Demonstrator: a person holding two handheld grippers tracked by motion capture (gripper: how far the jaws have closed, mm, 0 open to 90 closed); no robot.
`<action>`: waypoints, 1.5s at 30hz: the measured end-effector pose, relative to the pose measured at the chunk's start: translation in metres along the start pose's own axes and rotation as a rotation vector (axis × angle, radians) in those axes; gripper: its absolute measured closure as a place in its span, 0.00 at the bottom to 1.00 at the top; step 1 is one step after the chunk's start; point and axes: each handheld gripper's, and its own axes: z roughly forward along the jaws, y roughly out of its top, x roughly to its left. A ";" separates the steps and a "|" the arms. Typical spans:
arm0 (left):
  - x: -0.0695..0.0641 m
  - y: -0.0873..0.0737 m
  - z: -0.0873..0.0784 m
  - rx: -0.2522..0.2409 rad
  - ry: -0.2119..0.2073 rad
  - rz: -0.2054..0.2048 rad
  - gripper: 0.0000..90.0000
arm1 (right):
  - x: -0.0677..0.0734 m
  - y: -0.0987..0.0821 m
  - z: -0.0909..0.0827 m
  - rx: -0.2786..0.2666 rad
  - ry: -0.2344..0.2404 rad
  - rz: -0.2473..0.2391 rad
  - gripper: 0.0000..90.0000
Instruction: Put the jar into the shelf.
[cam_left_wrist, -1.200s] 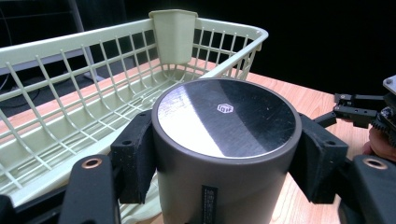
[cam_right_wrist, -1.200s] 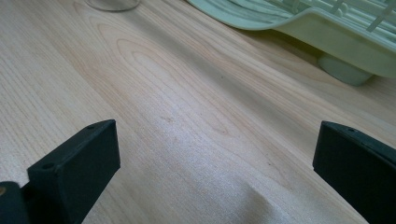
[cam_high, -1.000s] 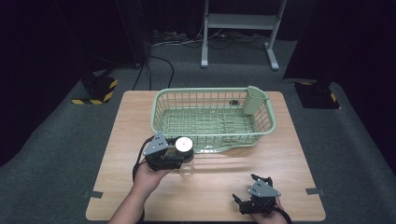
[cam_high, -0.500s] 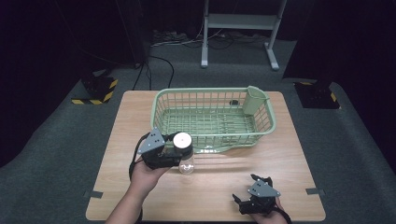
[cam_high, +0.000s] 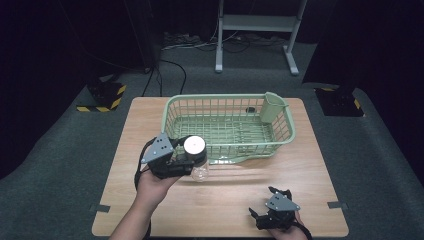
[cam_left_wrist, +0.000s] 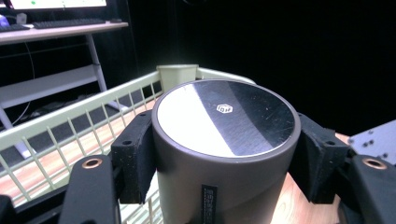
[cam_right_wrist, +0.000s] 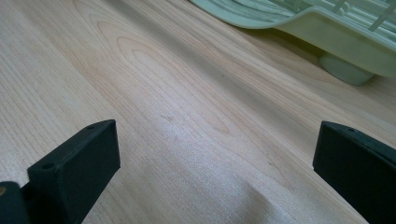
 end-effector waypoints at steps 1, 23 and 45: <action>-0.001 0.003 -0.001 -0.003 0.001 0.003 0.37 | 0.000 0.000 0.000 0.000 0.000 -0.001 0.00; -0.006 0.051 -0.009 -0.069 0.015 0.044 0.37 | 0.000 0.000 -0.001 -0.010 0.011 -0.006 0.00; 0.012 0.088 0.014 -0.112 0.059 0.066 0.37 | 0.000 -0.001 -0.001 -0.015 0.013 -0.010 0.00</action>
